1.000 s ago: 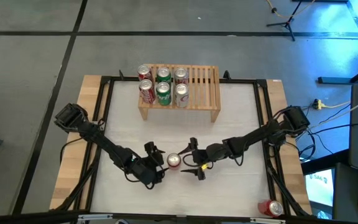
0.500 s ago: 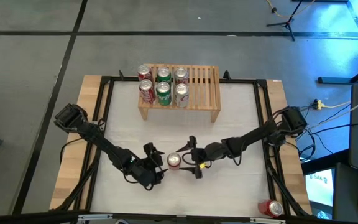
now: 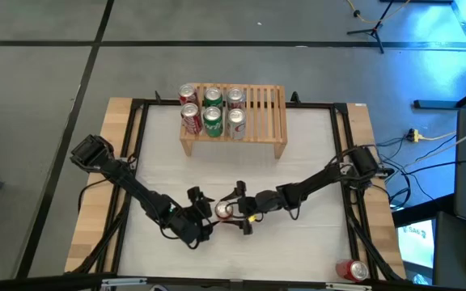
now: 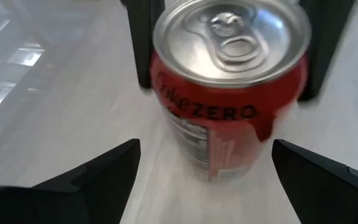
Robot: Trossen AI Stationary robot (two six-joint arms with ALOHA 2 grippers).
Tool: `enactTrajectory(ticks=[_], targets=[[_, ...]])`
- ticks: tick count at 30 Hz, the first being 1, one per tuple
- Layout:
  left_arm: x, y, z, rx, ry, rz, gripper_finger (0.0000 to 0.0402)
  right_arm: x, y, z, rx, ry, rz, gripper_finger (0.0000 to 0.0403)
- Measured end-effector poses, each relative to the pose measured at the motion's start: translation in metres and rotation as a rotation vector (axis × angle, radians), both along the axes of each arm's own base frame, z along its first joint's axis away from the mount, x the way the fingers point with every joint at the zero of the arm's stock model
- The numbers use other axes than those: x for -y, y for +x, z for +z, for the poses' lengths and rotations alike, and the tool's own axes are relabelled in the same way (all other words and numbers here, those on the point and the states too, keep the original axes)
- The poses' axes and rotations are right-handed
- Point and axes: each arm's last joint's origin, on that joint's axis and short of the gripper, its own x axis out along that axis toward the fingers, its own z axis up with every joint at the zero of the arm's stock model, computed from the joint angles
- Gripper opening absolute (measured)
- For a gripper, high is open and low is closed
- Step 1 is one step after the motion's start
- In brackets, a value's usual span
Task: Place canned beverage on shelf
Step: Put the top red black soda can on the shelf
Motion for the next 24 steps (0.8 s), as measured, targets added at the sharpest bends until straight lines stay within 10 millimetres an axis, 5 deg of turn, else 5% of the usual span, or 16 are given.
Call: enactTrajectory(ticks=[4, 9, 24], targets=[[0.0, 0.0, 0.0, -0.005, 0.013, -0.01, 0.0354, -0.001, 0.011, -0.004, -0.038, -0.02, -0.018, 0.0348], [0.001, 0.0, 0.0, 0.002, 0.008, -0.015, 0.0354, -0.003, 0.015, 0.0, -0.038, -0.021, -0.02, 0.0293], [0.033, -0.018, 0.003, 0.068, -0.06, -0.059, 0.0354, -0.004, 0.004, 0.023, -0.068, -0.074, -0.047, 0.0292]])
